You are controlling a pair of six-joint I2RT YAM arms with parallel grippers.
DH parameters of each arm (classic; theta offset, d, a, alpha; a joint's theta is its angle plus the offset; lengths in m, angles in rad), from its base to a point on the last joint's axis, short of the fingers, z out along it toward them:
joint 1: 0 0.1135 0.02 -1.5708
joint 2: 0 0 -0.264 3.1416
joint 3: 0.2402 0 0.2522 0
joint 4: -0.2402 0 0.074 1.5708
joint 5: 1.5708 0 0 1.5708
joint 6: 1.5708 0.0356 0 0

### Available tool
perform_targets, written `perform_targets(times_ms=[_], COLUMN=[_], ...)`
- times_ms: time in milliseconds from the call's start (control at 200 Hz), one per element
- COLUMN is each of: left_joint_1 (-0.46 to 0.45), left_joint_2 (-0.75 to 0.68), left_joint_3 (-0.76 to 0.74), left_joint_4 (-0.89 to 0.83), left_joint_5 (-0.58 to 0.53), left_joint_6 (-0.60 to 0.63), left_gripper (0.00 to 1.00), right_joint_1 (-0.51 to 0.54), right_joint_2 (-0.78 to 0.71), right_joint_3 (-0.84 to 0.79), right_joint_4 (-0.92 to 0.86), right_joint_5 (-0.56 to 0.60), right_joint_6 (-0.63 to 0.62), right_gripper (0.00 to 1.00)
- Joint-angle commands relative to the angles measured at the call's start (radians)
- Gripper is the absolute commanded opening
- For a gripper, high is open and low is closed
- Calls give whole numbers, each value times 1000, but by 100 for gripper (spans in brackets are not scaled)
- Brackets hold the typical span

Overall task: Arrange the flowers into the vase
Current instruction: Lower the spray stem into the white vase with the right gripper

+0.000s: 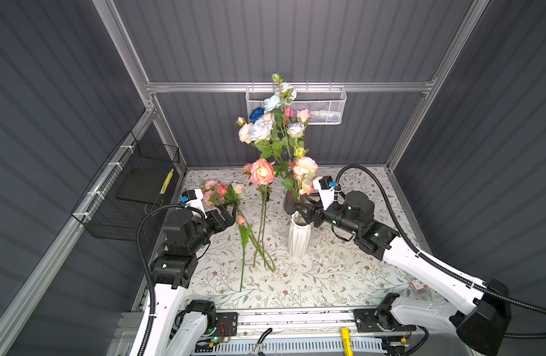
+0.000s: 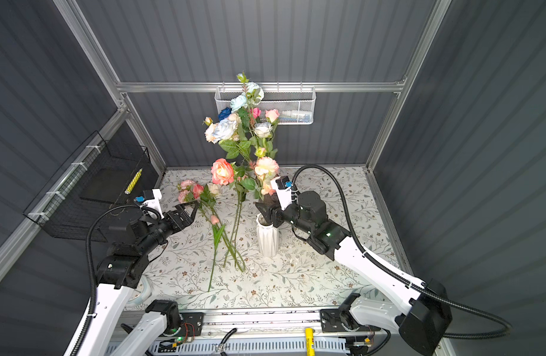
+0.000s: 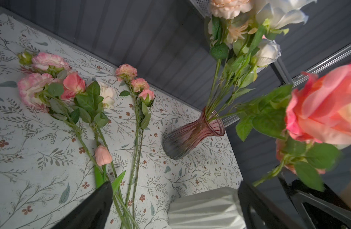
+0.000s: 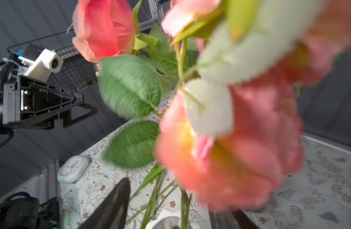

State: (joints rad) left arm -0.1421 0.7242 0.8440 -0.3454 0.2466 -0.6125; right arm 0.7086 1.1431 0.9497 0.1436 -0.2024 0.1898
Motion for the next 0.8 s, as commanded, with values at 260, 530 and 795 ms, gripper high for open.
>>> perform_targets(times_ms=[260, 530, 795], left_joint_1=[3, 3, 48], left_joint_2=[70, 365, 691], left_joint_3=[-32, -97, -119], left_joint_4=[-17, 138, 374], left_joint_5=[-11, -31, -123], left_joint_6=[1, -35, -149], left_gripper=[94, 65, 39], right_joint_1=[-1, -1, -1], right_joint_2=[-268, -474, -540], right_joint_3=[-99, -179, -199], right_joint_4=[7, -10, -32], right_joint_5=[-6, 78, 81], right_joint_6=[90, 98, 100], right_gripper=[86, 87, 86])
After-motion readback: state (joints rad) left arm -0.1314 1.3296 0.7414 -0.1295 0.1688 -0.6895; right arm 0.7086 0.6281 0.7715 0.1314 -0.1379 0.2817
